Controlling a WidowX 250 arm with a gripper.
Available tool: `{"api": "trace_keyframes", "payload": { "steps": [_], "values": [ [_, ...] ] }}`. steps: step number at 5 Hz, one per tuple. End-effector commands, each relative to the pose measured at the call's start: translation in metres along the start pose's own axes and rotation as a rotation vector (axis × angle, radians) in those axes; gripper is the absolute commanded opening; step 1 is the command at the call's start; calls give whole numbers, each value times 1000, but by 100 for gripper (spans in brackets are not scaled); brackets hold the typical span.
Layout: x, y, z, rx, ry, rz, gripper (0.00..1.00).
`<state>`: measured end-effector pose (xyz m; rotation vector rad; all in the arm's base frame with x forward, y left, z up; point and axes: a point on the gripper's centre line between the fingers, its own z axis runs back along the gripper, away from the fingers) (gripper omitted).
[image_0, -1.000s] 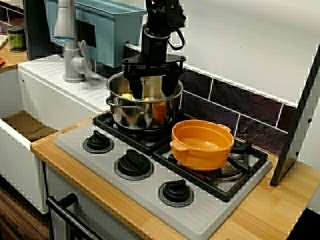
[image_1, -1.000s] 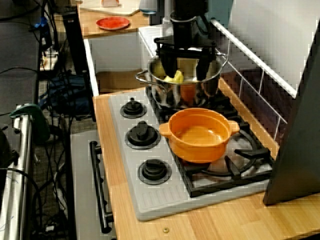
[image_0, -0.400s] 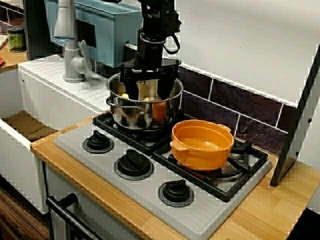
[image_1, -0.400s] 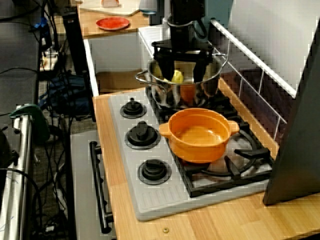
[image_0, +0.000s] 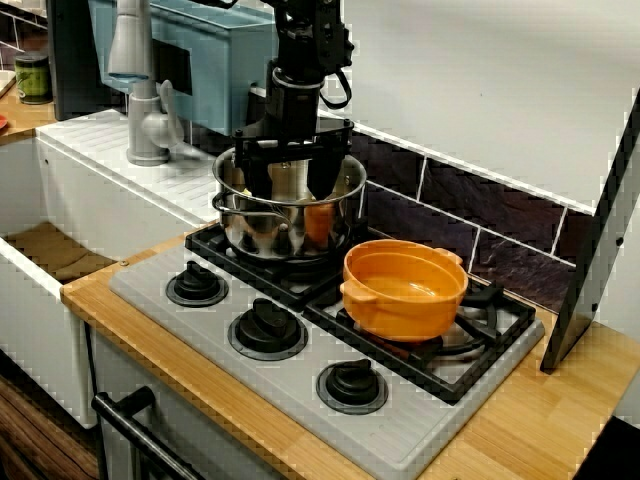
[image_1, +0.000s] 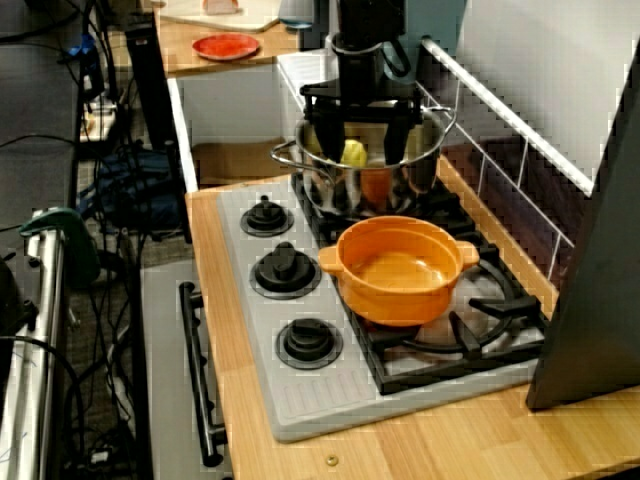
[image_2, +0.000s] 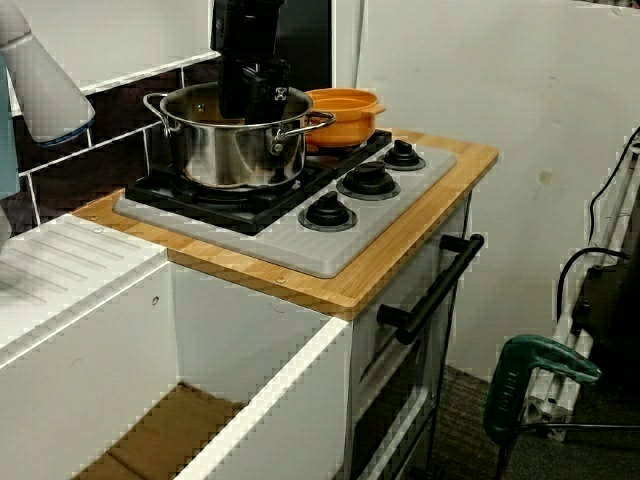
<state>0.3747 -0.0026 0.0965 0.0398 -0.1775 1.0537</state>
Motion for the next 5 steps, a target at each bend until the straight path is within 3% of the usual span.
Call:
{"api": "trace_keyframes", "payload": {
  "steps": [1, 4, 5],
  "values": [
    [5, 0, 19, -48, -20, 28, 100],
    [1, -1, 20, -52, -33, 30, 100],
    [-3, -2, 9, -27, -5, 12, 100]
  ]
}}
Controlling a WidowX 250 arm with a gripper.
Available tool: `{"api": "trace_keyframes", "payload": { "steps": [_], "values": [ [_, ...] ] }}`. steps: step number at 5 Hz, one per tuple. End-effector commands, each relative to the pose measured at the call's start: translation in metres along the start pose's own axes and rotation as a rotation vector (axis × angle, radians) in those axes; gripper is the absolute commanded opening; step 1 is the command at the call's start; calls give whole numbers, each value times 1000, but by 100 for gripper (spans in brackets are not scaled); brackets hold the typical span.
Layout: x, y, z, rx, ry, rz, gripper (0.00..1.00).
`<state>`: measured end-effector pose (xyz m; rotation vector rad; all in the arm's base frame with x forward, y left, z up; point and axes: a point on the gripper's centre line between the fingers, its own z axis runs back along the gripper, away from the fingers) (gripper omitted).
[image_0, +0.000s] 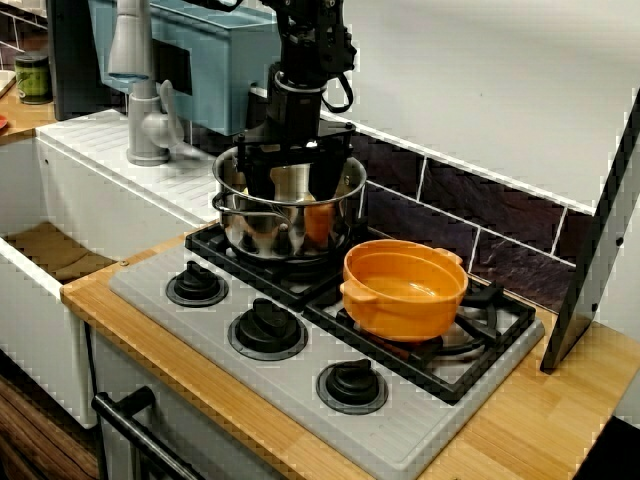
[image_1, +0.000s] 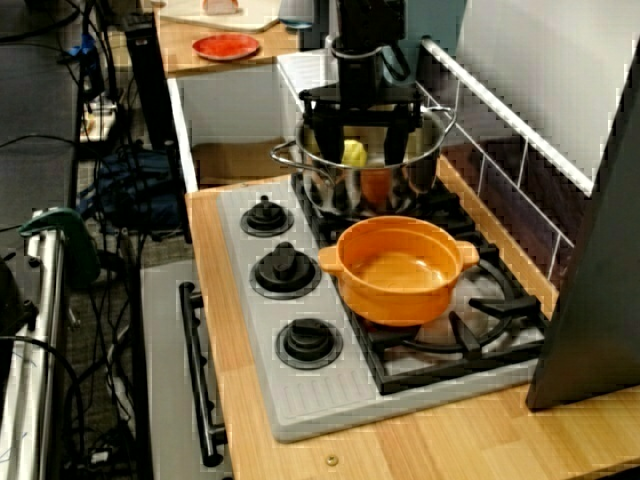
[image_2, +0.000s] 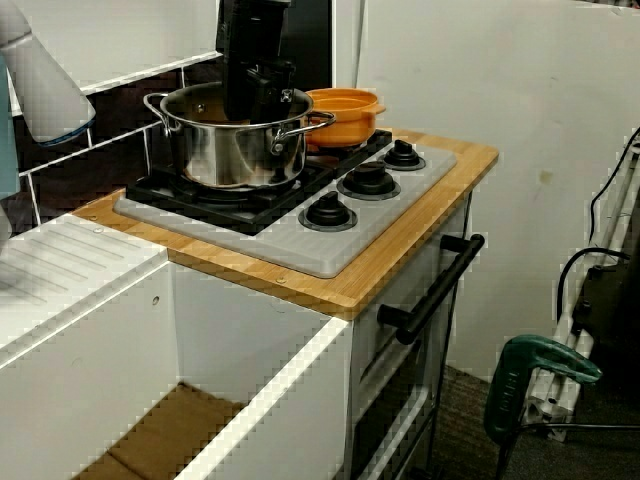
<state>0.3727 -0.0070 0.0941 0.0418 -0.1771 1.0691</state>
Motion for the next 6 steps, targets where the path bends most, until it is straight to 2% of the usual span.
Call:
{"api": "trace_keyframes", "payload": {
  "steps": [1, 5, 6],
  "values": [
    [2, -2, 9, -29, 9, -9, 100],
    [5, -1, 6, -30, 13, -8, 100],
    [7, -1, -1, -14, 34, -4, 100]
  ]
}}
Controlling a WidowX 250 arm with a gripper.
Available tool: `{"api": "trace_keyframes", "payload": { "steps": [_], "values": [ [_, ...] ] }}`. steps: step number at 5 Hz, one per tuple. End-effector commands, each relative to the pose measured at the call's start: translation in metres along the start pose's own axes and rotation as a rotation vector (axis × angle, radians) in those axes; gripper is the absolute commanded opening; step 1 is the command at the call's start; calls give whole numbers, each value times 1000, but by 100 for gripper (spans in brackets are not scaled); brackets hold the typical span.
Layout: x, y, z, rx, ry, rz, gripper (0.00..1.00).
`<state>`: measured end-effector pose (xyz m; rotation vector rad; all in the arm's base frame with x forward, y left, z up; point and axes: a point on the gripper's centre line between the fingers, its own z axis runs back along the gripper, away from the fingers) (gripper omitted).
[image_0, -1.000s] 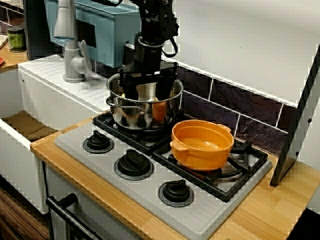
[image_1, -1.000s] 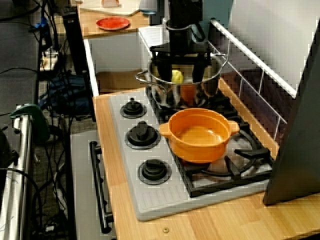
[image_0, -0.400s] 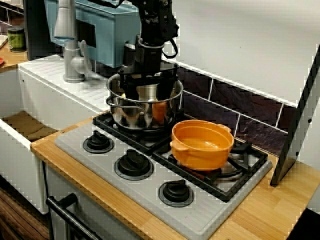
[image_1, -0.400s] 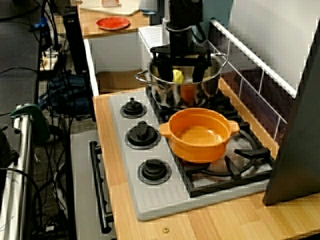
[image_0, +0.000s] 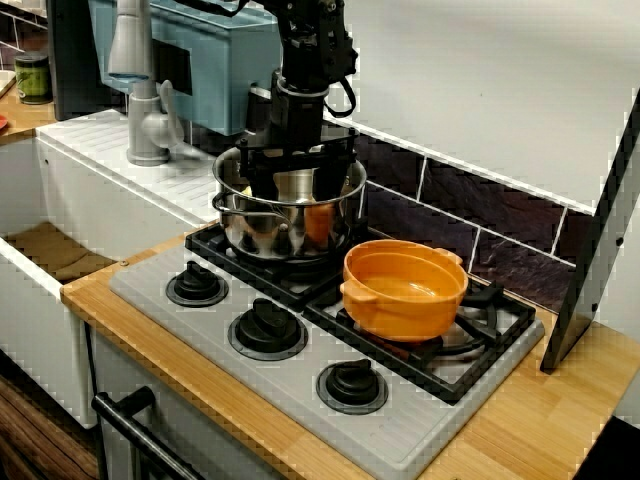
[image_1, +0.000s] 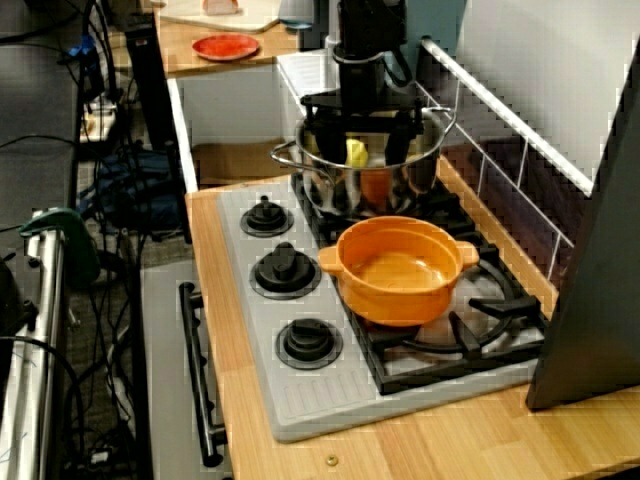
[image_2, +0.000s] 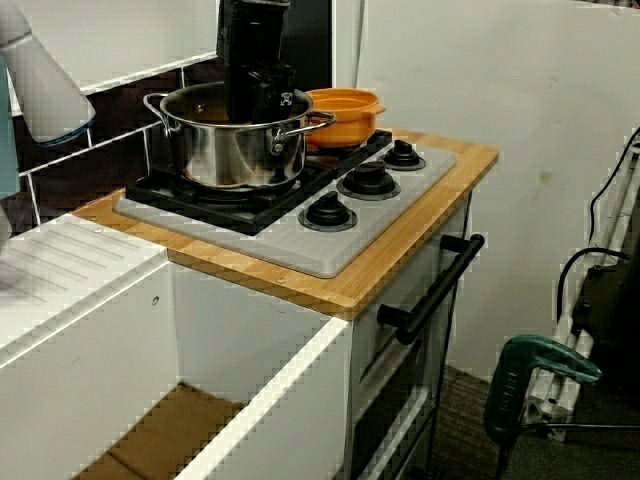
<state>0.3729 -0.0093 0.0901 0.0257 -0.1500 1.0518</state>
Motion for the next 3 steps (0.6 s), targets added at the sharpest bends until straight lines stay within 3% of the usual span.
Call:
{"api": "trace_keyframes", "payload": {
  "steps": [1, 3],
  "values": [
    [10, 0, 2, -10, 3, 7, 100],
    [9, 0, 0, -23, 16, -12, 100]
  ]
}}
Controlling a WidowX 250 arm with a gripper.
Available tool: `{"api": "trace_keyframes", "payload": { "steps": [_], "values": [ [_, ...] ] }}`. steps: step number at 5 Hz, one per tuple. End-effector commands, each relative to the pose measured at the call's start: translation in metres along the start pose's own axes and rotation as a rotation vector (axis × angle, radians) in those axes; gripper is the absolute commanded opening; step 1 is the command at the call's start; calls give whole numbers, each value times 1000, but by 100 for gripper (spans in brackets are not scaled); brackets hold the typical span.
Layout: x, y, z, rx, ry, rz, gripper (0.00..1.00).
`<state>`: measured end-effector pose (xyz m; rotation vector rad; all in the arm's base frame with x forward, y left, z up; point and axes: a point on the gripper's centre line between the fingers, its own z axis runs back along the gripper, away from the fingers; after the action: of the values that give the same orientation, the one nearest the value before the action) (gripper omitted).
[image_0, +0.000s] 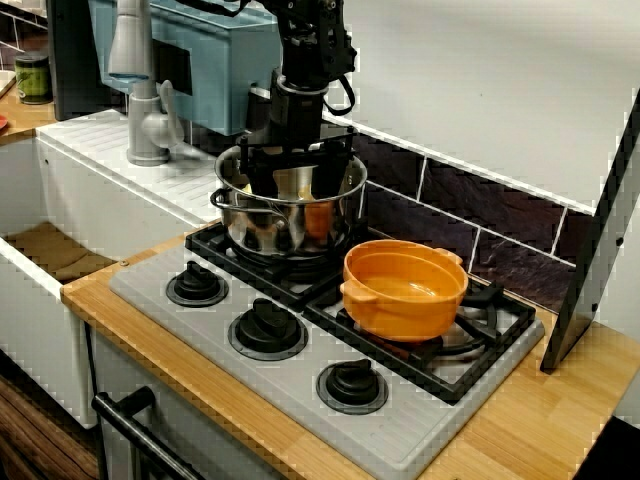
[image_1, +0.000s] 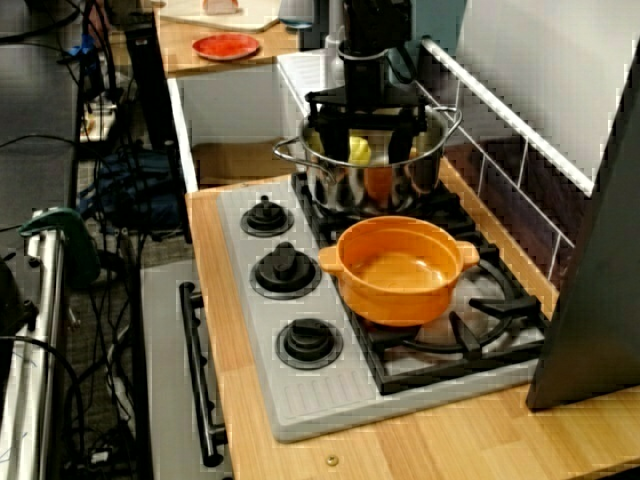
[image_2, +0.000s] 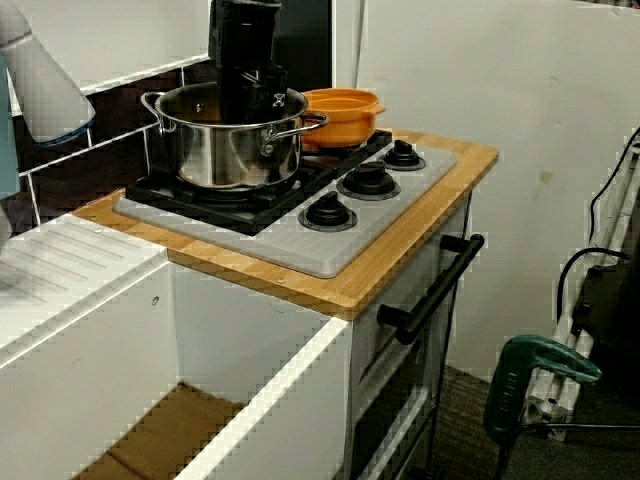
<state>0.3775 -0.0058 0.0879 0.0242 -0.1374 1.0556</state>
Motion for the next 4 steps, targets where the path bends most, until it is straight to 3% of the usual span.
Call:
{"api": "trace_keyframes", "payload": {
  "steps": [1, 4],
  "values": [
    [4, 3, 6, -29, -10, -23, 0],
    [2, 11, 34, -75, -28, -56, 0]
  ]
}}
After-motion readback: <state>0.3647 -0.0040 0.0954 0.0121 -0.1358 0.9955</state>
